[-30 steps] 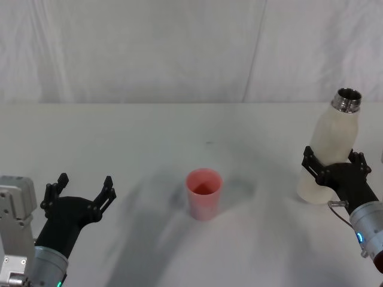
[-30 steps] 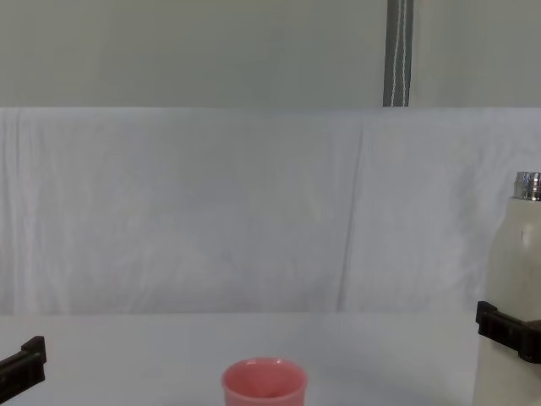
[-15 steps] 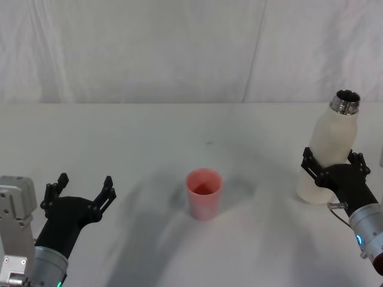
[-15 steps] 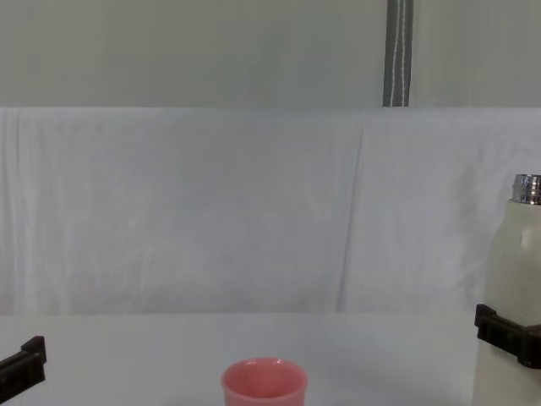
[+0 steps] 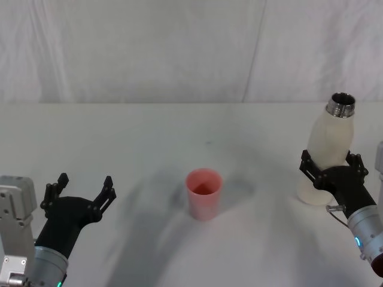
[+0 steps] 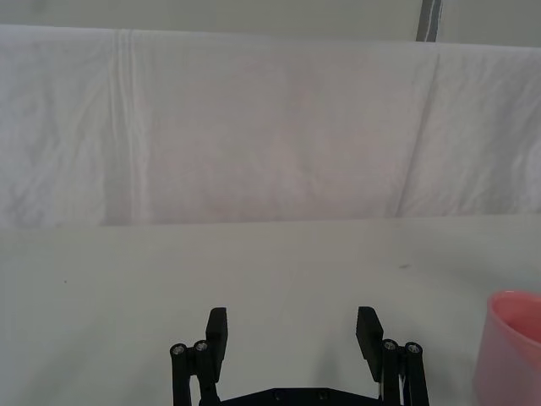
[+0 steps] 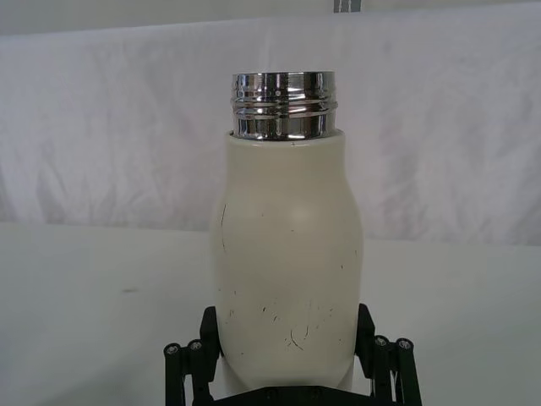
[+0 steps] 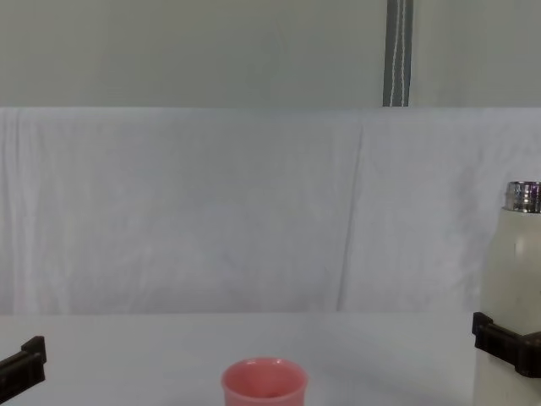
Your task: Grasp the thermos with one hand and pour water into the cup lid.
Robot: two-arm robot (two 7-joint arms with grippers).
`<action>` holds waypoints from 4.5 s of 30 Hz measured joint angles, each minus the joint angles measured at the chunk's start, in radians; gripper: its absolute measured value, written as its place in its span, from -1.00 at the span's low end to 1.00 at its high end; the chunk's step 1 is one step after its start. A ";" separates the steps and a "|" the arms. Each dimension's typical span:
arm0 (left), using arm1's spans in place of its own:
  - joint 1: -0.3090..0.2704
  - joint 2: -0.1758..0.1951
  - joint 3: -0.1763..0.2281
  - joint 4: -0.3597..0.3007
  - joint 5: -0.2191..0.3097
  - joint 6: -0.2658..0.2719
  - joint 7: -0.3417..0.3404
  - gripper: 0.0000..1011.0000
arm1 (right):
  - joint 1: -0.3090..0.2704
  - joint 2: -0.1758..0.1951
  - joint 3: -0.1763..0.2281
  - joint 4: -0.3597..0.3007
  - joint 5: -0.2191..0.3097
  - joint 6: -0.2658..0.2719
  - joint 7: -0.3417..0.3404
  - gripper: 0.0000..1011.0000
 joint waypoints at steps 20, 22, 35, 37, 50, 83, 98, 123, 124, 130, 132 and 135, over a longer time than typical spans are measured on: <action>0.000 0.000 0.000 0.000 0.000 0.000 0.000 0.98 | 0.009 -0.003 0.004 0.025 0.001 -0.021 -0.001 0.88; 0.000 0.000 0.000 0.000 0.000 0.000 0.000 0.98 | 0.010 -0.004 0.005 0.026 0.004 -0.025 -0.001 0.88; 0.000 0.000 0.000 0.000 0.000 0.000 0.000 0.98 | 0.011 -0.004 0.006 0.027 0.007 -0.026 0.002 0.88; 0.000 0.000 0.000 0.000 0.000 0.000 0.000 0.98 | 0.010 -0.004 0.005 0.027 0.007 -0.026 0.002 0.88; 0.000 0.000 0.000 0.000 0.000 0.000 0.000 0.98 | 0.009 -0.004 0.005 0.025 0.006 -0.025 0.002 0.98; 0.000 0.000 0.000 0.000 0.000 0.000 0.000 0.98 | -0.032 -0.001 0.013 -0.018 0.017 -0.025 0.002 0.98; 0.000 0.000 0.000 0.000 0.000 0.000 0.000 0.98 | -0.062 0.007 0.010 -0.056 0.011 -0.009 -0.001 0.98; 0.000 0.000 0.000 0.000 0.000 0.000 0.000 0.98 | -0.155 0.017 0.012 -0.169 -0.019 0.024 -0.020 0.98; 0.000 0.000 0.000 0.000 0.000 0.000 0.000 0.98 | -0.166 0.018 0.012 -0.181 -0.022 0.026 -0.021 0.98; 0.000 0.000 0.000 0.000 0.000 0.000 0.000 0.98 | -0.209 0.021 0.012 -0.232 -0.033 0.028 -0.025 0.98; 0.000 0.000 0.000 0.000 0.000 0.000 0.000 0.98 | -0.223 0.021 0.010 -0.244 -0.036 0.028 -0.025 0.98; 0.000 0.000 0.000 0.000 0.000 0.000 0.000 0.98 | -0.245 0.023 0.004 -0.265 -0.047 0.024 -0.025 0.98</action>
